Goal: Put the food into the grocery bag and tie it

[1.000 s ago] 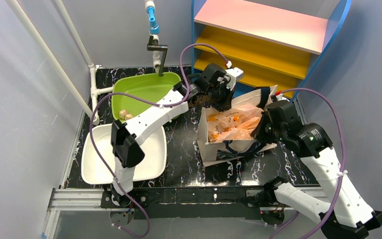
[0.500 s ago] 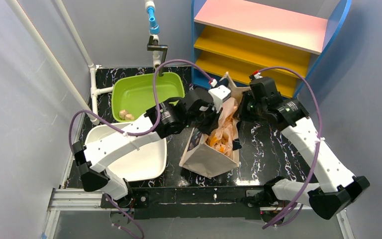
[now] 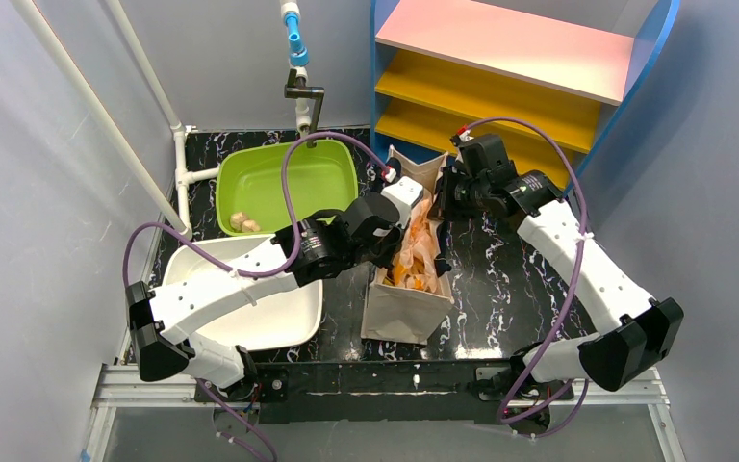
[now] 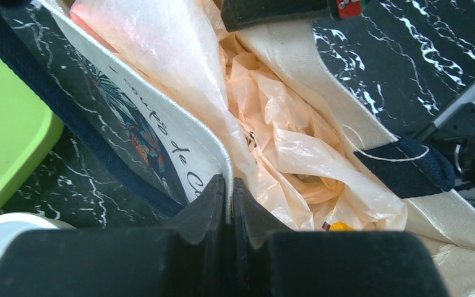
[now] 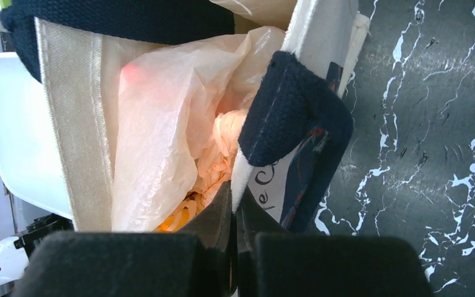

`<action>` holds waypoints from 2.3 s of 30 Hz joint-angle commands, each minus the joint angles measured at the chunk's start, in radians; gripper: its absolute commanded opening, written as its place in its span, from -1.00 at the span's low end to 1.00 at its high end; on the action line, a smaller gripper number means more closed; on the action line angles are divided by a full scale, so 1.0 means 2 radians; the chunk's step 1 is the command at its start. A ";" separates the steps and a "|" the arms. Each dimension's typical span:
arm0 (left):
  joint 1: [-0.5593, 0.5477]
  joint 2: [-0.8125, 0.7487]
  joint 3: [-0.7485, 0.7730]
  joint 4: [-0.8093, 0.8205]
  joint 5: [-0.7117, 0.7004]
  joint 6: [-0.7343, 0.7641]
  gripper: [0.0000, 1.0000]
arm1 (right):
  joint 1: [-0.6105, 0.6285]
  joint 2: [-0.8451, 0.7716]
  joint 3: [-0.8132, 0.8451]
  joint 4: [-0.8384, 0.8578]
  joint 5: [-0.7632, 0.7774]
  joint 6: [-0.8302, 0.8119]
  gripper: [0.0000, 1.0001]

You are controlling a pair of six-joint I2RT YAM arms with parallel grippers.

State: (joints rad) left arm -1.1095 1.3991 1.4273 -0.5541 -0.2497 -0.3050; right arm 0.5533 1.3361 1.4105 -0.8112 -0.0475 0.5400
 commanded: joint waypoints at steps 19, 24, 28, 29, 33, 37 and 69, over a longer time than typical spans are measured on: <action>-0.008 -0.051 -0.004 0.008 -0.101 0.014 0.07 | -0.014 0.018 0.054 0.108 -0.106 -0.067 0.28; -0.008 -0.069 0.006 -0.018 -0.126 0.029 0.59 | -0.014 0.009 0.079 0.082 -0.107 -0.079 0.57; -0.008 -0.085 0.011 -0.034 -0.154 0.052 0.79 | -0.014 -0.017 0.083 0.067 -0.090 -0.082 0.59; -0.008 -0.087 0.011 -0.038 -0.165 0.059 0.86 | -0.014 -0.026 0.081 0.064 -0.085 -0.082 0.59; 0.015 -0.108 -0.003 -0.054 -0.195 0.069 0.97 | -0.013 -0.065 0.066 0.048 -0.052 -0.070 0.60; 0.109 -0.145 -0.061 -0.030 -0.175 0.045 0.96 | -0.014 -0.118 0.036 0.034 -0.030 -0.057 0.60; 0.500 -0.006 -0.493 0.592 -0.012 0.141 0.97 | -0.013 -0.396 -0.132 -0.118 0.059 0.031 0.60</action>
State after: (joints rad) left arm -0.1722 1.2873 0.4534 0.5362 -0.3115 -0.0845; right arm 0.5285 0.5659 1.1610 -1.0019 0.0433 0.5816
